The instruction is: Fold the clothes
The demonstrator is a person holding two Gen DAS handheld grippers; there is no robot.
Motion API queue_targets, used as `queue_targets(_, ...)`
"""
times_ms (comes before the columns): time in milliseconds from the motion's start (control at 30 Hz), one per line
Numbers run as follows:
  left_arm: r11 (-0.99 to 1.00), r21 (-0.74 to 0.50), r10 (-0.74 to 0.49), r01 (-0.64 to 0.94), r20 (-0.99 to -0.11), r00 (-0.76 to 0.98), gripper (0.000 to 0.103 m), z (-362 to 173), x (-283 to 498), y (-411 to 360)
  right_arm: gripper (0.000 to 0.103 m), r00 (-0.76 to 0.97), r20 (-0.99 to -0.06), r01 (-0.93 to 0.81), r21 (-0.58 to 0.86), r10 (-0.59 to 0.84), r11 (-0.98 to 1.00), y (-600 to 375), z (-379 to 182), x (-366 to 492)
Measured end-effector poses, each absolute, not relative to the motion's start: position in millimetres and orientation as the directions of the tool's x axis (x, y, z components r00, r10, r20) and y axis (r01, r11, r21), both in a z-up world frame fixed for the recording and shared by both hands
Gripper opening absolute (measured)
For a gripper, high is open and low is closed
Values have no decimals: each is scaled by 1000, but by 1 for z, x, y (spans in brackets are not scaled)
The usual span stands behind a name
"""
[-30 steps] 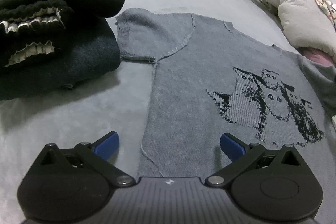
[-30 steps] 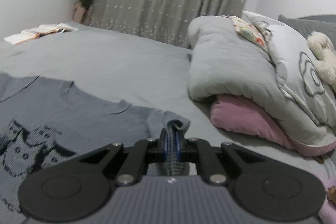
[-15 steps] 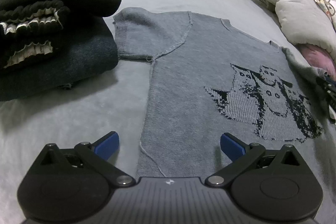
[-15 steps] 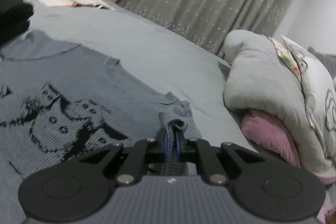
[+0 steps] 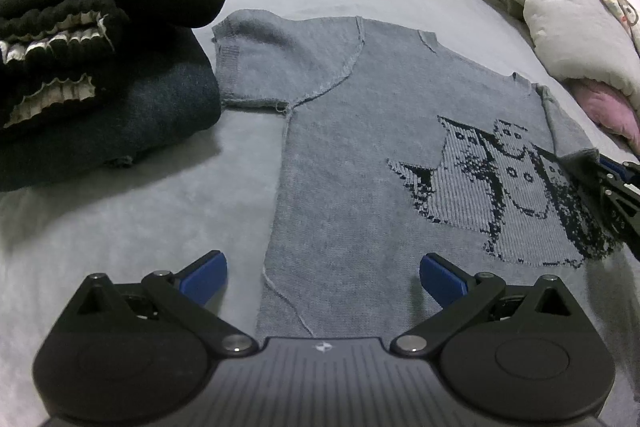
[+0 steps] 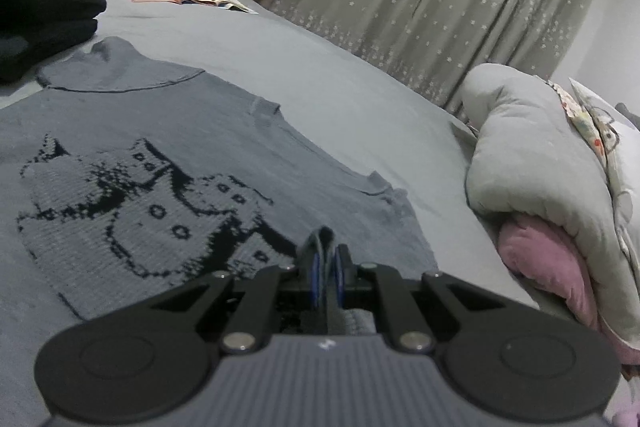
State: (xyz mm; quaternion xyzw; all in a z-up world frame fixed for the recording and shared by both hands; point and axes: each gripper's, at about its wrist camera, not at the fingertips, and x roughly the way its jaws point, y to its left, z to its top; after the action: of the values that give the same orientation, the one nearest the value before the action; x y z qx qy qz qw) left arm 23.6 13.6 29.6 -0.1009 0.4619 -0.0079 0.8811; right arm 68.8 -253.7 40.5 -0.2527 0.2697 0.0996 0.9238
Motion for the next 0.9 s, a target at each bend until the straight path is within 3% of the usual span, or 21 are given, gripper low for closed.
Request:
queue_targets(300, 977, -193, -112, -85, -817, 566, 103, 28, 25, 13, 10, 791, -599, -436, -413, 122, 799, -244, 32, 60)
queue_targets(433, 977, -195, -116, -81, -817, 566, 103, 28, 25, 12, 26, 800, -584, -426, -386, 141, 819, -255, 42, 57)
queue_targets(567, 977, -196, -115, -85, -817, 566, 103, 28, 24, 13, 41, 851, -519, -278, -311, 83, 909, -296, 68, 66)
queue_targets(633, 977, -197, -115, -87, -818, 564, 103, 28, 24, 14, 55, 868, -495, -200, -283, 35, 938, -322, 78, 67)
queue_targets(800, 977, -198, -118, -83, -817, 565, 103, 27, 25, 9, 63, 880, -469, -23, -207, -78, 978, -378, 90, 64)
queue_targets(900, 980, -183, -111, -72, -818, 565, 103, 27, 25, 5, 65, 875, -480, -46, -231, -72, 972, -383, 89, 62)
